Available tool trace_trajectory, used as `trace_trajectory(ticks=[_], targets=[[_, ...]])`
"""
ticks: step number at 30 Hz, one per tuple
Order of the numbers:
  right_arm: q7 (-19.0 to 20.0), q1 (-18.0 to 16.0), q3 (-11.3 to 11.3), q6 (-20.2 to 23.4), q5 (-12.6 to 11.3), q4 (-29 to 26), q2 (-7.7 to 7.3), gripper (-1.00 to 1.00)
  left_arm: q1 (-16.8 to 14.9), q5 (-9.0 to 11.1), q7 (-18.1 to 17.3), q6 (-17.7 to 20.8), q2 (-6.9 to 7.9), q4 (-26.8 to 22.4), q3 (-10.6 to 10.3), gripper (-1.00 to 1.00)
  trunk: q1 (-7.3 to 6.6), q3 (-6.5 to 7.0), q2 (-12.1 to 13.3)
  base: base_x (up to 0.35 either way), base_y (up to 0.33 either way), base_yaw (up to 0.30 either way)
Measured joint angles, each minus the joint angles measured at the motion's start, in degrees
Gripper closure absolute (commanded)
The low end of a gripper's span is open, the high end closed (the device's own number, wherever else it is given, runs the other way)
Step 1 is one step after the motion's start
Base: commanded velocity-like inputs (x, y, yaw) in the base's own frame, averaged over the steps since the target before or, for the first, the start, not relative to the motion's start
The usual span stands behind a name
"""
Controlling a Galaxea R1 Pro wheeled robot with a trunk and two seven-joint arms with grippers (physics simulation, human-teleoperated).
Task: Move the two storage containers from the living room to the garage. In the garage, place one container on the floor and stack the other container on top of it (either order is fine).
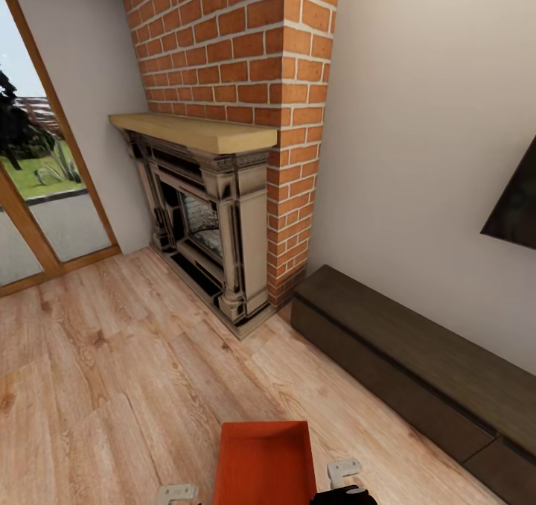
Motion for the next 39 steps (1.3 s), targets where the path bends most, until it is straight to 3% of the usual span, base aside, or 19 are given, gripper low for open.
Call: trace_trajectory(ticks=[21, 28, 39], targets=[[0.0, -0.5, -0.3, 0.0, -0.1, -0.7, -0.28, -1.0, 0.0, 0.0, 0.0, 0.0, 0.0, 0.0, -0.1, -1.0, 4.62, -3.78, -8.4, 0.0, 0.0, 0.0], [0.2, -3.1, -3.7, 0.7, -3.0, -0.7, -0.76, -1.0, -0.1, -0.2, 0.0, 0.0, -0.2, -0.6, -0.3, -1.0, 6.16, -5.04, -11.3, 0.0, 0.0, 0.0], [0.2, -5.3, -4.6, 0.6, -3.8, 1.3, -1.26, -1.0, -0.1, -0.5, 0.0, 0.2, -0.27, -2.9, -0.4, -1.0, 8.57, -7.02, -15.7, 0.0, 0.0, 0.0]])
